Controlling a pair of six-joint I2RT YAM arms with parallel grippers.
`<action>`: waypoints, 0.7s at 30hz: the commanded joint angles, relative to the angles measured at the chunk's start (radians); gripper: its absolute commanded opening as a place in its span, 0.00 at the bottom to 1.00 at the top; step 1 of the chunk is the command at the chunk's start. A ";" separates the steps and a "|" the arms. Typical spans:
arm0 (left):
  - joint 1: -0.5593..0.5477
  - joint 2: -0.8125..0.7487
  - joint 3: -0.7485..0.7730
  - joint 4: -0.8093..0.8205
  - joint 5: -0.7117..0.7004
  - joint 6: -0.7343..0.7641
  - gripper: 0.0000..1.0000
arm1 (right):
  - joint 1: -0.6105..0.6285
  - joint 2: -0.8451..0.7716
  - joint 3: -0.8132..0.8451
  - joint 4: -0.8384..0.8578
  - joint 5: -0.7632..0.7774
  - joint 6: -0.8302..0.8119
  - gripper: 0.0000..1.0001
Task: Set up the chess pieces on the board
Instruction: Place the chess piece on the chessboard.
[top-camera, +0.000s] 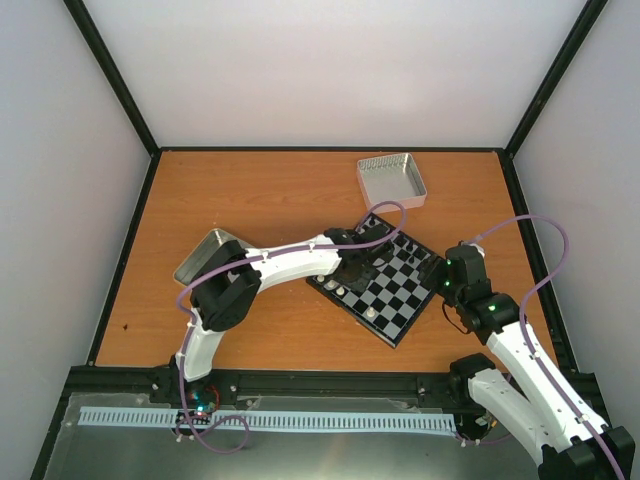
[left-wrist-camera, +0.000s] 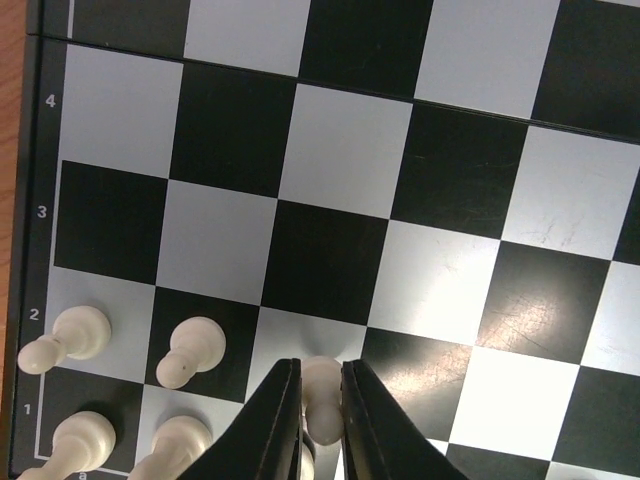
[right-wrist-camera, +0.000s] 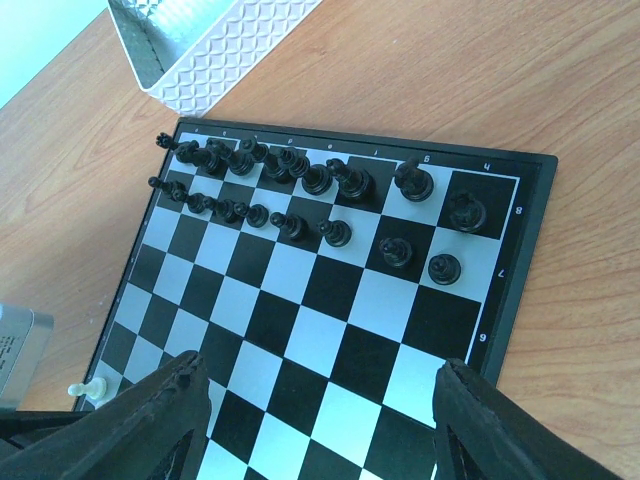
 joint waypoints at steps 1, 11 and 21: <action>0.011 0.010 0.030 -0.022 -0.022 0.009 0.13 | 0.005 -0.004 -0.008 0.005 0.016 0.005 0.61; 0.021 0.020 0.028 -0.017 -0.017 0.019 0.13 | 0.005 0.000 -0.002 0.009 0.014 0.005 0.61; 0.024 0.033 0.031 -0.028 -0.015 0.023 0.13 | 0.005 0.000 -0.002 0.009 0.017 0.003 0.61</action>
